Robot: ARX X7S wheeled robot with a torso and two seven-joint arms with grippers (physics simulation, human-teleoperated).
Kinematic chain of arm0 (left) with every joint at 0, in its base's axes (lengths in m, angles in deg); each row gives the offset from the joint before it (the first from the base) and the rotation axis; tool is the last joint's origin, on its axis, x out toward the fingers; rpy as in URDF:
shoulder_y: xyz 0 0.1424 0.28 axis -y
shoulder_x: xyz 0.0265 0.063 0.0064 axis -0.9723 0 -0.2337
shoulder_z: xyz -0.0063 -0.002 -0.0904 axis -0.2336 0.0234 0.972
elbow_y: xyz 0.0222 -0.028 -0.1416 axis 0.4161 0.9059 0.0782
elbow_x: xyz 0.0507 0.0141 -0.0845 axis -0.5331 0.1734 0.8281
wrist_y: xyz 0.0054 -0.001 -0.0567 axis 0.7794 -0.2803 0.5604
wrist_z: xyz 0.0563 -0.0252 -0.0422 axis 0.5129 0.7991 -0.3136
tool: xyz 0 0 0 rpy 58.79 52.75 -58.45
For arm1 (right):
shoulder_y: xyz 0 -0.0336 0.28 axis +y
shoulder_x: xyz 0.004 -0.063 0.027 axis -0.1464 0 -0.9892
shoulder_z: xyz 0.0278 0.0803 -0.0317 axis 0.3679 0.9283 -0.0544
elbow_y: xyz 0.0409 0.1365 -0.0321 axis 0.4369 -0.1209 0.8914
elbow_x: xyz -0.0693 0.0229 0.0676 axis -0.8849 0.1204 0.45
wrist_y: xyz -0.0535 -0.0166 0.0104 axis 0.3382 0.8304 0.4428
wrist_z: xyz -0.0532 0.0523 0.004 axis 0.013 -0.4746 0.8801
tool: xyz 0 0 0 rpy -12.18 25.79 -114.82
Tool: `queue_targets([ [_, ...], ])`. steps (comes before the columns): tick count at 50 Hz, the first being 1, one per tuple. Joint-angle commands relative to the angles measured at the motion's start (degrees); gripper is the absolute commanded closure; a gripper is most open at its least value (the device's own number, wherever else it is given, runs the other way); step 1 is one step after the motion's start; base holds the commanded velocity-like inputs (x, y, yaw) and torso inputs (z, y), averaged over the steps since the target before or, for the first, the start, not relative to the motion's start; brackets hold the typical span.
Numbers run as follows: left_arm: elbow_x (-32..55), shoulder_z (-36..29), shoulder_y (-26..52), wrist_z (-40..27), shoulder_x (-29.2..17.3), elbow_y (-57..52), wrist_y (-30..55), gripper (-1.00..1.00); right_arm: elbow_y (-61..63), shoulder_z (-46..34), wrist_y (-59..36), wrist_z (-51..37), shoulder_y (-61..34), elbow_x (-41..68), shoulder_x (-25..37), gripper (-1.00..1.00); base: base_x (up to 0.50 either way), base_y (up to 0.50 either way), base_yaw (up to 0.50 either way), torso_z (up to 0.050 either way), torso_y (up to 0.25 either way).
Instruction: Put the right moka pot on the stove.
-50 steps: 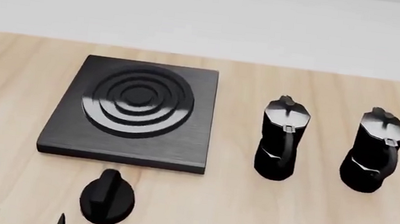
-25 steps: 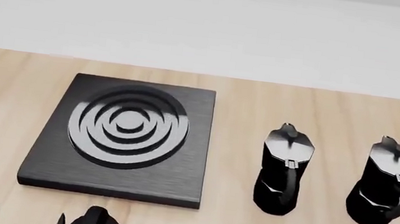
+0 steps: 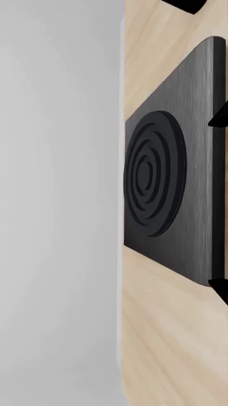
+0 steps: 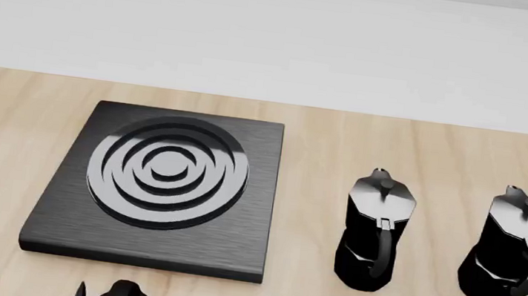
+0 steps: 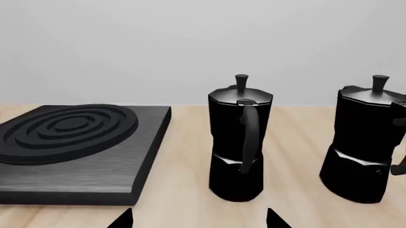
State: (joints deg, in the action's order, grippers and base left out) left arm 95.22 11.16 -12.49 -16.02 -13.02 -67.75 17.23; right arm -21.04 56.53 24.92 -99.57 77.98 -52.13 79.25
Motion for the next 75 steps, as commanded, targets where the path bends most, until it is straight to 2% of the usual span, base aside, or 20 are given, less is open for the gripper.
queue_targets([
  [1,0.81,-0.21,0.69,-0.33,-0.34,-0.58,1.84,-1.0,3.67,0.12,-1.94,-0.66,0.53,0.84,1.06,-1.0,0.0,0.0,0.0,0.0,0.0],
  [4,0.56,-0.37,0.82,-0.91,-0.69,-2.05,3.31,-1.0,5.0,-0.04,-3.14,-0.94,0.57,0.77,1.5,-1.0,0.0,0.0,0.0,0.0,0.0],
  [9,2.56,0.07,0.64,-2.71,-2.87,-12.0,12.71,-1.0,9.81,0.37,-7.32,-1.75,0.61,1.95,2.61,-1.0,0.0,0.0,0.0,0.0,0.0],
  [24,5.53,1.57,1.61,-7.06,-7.21,-31.96,28.26,-1.0,22.61,1.14,-16.4,-4.88,0.76,3.18,5.66,-1.0,0.0,0.0,0.0,0.0,0.0],
  [35,9.18,3.48,5.68,-10.43,-9.89,-45.79,41.25,-1.0,33.9,2.36,-25.45,-8.6,-0.7,3.52,7.99,-1.0,0.0,0.0,0.0,0.0,0.0],
  [55,9.61,3.41,5.59,-10.29,-9.95,-44.52,40.19,-1.0,33.27,2.12,-25.01,-8.72,-0.71,3.92,8.11,-1.0,0.0,0.0,0.0,0.0,0.0],
  [57,12.45,5.45,6.17,-10.49,-9.29,-45.44,41.51,-1.0,33.14,2.02,-24.78,-8.73,-0.61,3.9,8.04,-1.0,0.0,0.0,0.0,0.0,0.0],
  [61,9.97,3.62,5.94,-11.0,-9.68,-44.93,40.81,-1.0,33.14,1.98,-24.65,-8.78,-0.45,4.11,7.96,-1.0,0.0,0.0,0.0,0.0,0.0],
  [75,10.06,3.93,5.85,-12.06,-9.76,-45.83,41.1,-1.0,34.76,1.94,-25.36,-9.12,-0.07,4.54,8.58,-1.0,0.0,0.0,0.0,0.001,-0.111],
])
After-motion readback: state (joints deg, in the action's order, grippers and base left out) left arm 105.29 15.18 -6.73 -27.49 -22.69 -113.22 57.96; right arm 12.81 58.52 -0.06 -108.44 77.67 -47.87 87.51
